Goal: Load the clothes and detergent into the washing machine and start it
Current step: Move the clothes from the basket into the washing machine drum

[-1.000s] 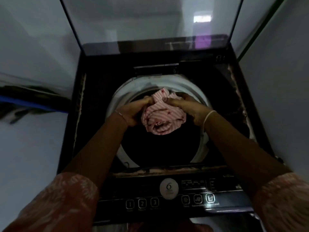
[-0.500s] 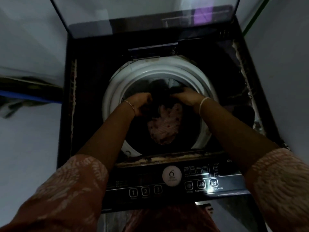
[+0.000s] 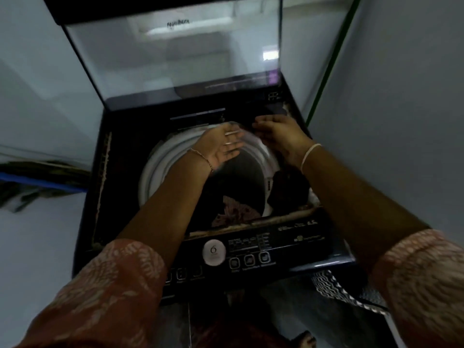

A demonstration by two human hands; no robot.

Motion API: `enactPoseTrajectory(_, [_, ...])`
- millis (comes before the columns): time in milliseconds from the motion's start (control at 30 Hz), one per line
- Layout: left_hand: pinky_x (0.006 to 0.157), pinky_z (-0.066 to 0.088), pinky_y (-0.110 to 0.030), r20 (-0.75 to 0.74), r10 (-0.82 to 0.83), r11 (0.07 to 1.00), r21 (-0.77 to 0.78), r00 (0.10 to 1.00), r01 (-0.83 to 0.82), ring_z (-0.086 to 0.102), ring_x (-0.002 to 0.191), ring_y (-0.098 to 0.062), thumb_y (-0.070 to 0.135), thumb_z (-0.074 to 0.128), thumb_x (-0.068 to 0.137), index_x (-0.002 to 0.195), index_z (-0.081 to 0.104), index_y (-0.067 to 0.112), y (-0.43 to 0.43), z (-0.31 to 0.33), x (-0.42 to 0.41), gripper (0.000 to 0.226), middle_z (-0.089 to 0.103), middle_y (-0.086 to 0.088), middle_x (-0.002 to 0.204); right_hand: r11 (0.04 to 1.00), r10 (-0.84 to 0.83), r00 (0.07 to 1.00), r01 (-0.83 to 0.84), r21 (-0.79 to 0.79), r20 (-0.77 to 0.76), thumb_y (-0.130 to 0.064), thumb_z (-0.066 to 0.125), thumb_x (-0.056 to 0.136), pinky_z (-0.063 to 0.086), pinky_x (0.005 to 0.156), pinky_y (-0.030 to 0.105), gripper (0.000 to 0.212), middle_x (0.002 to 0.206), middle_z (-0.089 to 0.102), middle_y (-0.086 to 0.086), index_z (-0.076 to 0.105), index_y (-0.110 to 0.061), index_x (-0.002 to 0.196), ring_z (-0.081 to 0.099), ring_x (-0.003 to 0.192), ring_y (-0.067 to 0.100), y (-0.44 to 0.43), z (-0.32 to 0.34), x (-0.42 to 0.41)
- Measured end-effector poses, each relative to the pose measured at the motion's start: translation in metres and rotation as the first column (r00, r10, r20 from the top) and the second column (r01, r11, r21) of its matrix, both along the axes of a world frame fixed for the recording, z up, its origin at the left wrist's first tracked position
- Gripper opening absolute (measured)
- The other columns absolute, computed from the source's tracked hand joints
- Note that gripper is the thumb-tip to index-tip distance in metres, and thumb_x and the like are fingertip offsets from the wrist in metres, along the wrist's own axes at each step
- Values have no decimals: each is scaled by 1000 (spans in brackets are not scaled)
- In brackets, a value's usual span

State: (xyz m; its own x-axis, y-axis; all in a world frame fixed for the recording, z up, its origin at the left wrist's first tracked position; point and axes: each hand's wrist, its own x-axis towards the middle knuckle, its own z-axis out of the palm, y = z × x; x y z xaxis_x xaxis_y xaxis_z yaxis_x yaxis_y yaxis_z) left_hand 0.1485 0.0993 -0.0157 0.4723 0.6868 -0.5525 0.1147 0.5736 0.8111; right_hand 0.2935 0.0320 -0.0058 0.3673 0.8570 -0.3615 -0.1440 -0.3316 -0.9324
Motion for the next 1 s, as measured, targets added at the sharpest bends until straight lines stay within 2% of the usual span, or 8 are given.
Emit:
enactPoseTrajectory(67, [90,46,-30,22,-20,999,32,1000,20,58,111,-21,28,38,101,128,53,14,-20,19,26,34,62,-1,120,996,-67,998,68,52,-16,-8,55,92,49,63,20,14,91,66,4,61,-19,86,61,78,13,-27,16,21])
enactPoseTrajectory(167, [95,44,-33,53,-94,995,52,994,91,57,112,-21,27,36,101,118,57,15,-58,43,69,29,63,0,115,986,-131,991,134,100,-36,-7,55,92,50,68,23,14,87,68,5,64,-16,85,64,77,15,-72,30,57])
enactPoseTrajectory(267, [99,43,-35,63,-157,986,69,986,152,57,109,-22,25,38,101,120,56,15,-103,56,115,28,62,-3,119,977,-189,982,190,92,-22,-13,51,95,48,79,27,12,95,70,1,63,-18,93,65,87,15,-121,34,98])
enactPoseTrajectory(433, [96,46,-35,75,-271,962,42,960,268,58,109,-22,24,40,100,111,57,15,-177,47,185,22,63,-3,114,954,-298,954,299,30,-33,-13,44,99,45,73,24,17,107,64,6,57,-20,89,61,80,10,-209,26,151])
enactPoseTrajectory(600, [81,47,-28,5,-390,920,-33,921,390,57,101,-18,26,37,101,95,58,20,-249,8,231,23,64,3,98,916,-394,917,387,-106,-61,-17,49,98,45,96,35,9,114,64,7,57,-16,102,59,98,18,-296,-15,187])
enactPoseTrajectory(767, [75,46,-27,-78,-465,882,-124,882,454,57,90,-16,25,39,101,89,57,20,-299,-35,250,22,63,3,92,845,-519,846,487,-220,-120,-16,53,95,45,69,25,7,91,66,4,59,-15,92,61,82,18,-363,-59,200])
enactPoseTrajectory(900, [73,46,-26,-148,-516,854,-166,844,493,58,85,-13,27,37,101,100,58,18,-319,-74,260,23,64,4,92,799,-578,806,528,-288,-126,-15,50,96,40,64,23,15,84,64,2,58,-18,84,59,72,13,-396,-96,203])
enactPoseTrajectory(1000, [72,45,-25,-204,-559,828,-195,804,526,56,83,-12,26,37,101,87,57,21,-327,-109,264,25,62,6,90,763,-613,782,546,-346,-116,-15,50,97,39,58,21,19,81,61,3,56,-16,79,55,67,13,-411,-127,203])
